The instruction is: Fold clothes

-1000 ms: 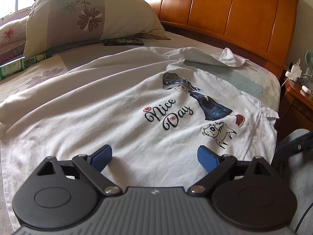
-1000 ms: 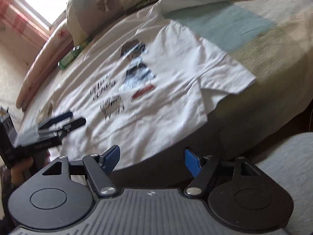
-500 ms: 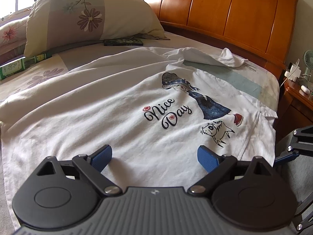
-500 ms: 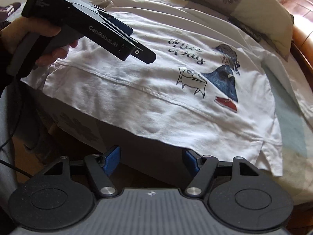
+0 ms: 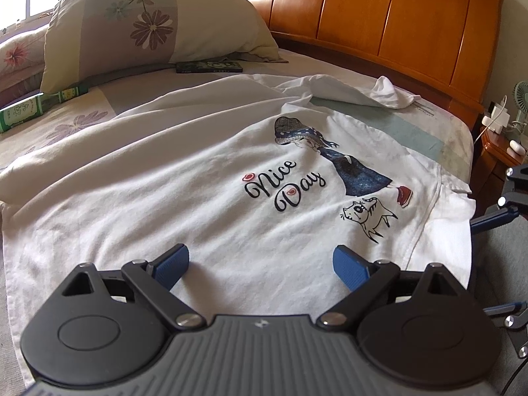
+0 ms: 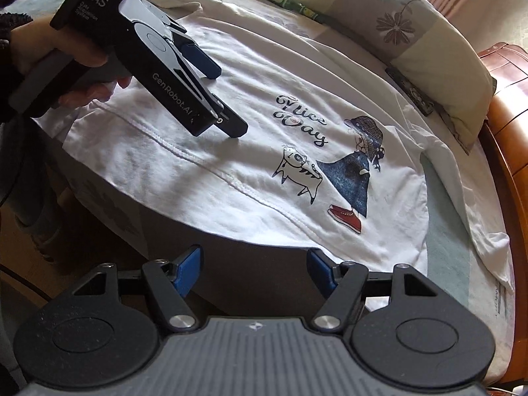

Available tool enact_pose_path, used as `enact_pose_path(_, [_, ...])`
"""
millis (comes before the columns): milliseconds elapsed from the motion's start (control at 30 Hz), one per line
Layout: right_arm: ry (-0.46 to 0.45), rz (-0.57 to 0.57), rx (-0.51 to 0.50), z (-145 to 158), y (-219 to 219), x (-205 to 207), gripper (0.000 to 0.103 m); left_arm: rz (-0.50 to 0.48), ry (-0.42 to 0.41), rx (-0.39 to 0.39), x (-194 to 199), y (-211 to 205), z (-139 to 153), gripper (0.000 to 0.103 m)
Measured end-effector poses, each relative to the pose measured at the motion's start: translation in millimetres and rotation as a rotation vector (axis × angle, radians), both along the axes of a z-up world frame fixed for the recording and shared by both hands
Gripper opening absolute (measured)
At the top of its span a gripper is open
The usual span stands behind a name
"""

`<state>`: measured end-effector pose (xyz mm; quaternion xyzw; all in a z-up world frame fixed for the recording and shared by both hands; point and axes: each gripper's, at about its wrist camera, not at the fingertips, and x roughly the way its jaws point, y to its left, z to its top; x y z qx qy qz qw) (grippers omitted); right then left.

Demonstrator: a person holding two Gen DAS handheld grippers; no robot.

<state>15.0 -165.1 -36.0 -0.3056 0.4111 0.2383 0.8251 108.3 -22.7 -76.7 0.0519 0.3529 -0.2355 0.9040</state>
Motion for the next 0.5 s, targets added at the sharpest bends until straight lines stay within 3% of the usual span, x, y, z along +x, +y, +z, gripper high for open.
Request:
enact_pose_path(133, [-0.022,0.015,-0.024,5,0,0,0.074,-0.002,-0.002,0.005,0,-1,-1,0.094])
enact_pose_path(300, [-0.001,0.045,-0.082,-14,3,1,0.074,-0.003,-0.002,0.004,0,0,-1,0.094])
enact_pose_path(367, [-0.013,0.070,-0.135,-24,5,-1,0.065,-0.004,-0.002,0.003,0,0,-1,0.094])
enact_pose_path(500, [-0.090,0.136,-0.277,-39,10,-8,0.038,-0.003,-0.003,0.004,0,0,-1,0.094])
